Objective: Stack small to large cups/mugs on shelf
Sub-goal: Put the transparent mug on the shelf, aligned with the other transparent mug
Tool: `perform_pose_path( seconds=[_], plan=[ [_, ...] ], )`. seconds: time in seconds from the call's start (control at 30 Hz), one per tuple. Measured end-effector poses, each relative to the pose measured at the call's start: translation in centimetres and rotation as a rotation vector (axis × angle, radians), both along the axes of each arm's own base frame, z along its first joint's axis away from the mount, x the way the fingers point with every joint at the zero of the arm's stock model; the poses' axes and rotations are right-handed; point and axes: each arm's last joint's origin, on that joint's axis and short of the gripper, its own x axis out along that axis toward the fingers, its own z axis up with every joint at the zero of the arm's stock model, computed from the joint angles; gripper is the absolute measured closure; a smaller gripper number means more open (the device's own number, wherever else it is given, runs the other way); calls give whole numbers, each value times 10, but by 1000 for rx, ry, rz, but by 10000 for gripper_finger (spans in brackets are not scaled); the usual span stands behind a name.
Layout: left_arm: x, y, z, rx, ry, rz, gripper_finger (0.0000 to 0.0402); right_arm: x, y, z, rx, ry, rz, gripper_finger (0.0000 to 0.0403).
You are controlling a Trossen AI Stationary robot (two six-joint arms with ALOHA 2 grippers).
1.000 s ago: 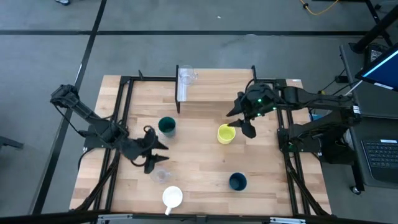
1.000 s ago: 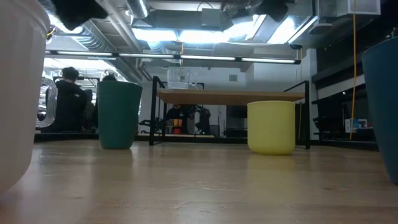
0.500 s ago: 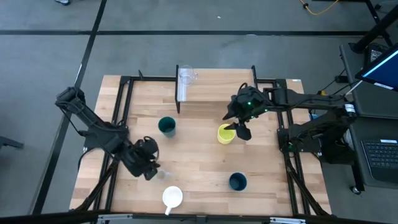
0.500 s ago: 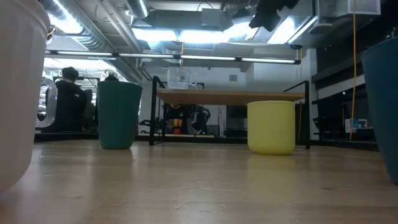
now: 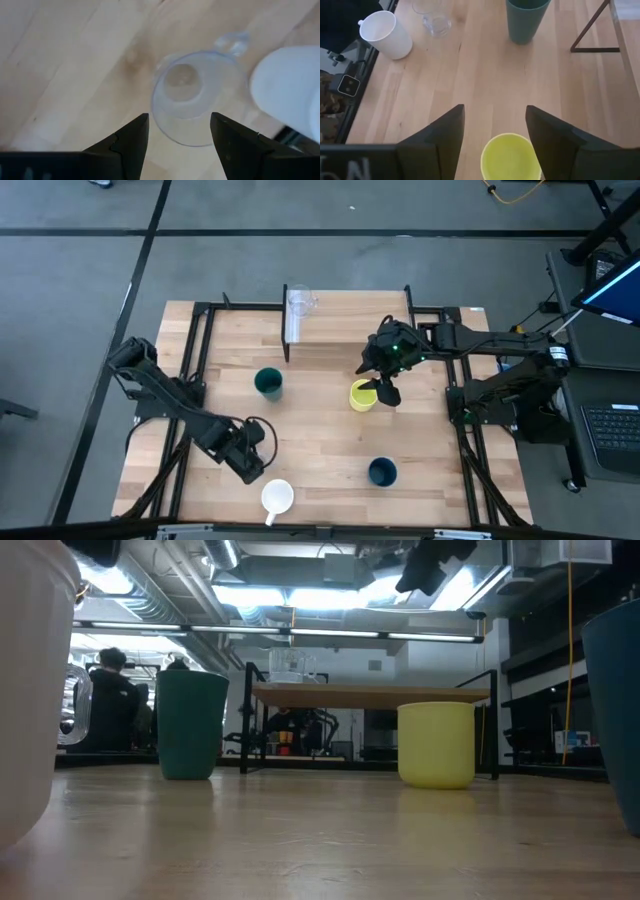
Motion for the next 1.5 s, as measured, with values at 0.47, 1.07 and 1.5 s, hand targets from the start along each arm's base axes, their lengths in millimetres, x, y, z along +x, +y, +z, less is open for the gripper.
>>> perform_pose_path(
  seconds=[0.47,1.07,1.5],
  plan=[
    [9,19,-2,21,64,35,196,0,0,0,0,-4,0,190],
    [17,19,-28,86,191,-6,196,0,0,0,-6,-6,7,190],
    [24,15,-44,102,218,3,196,0,0,1,-6,-7,7,190]
  ],
)
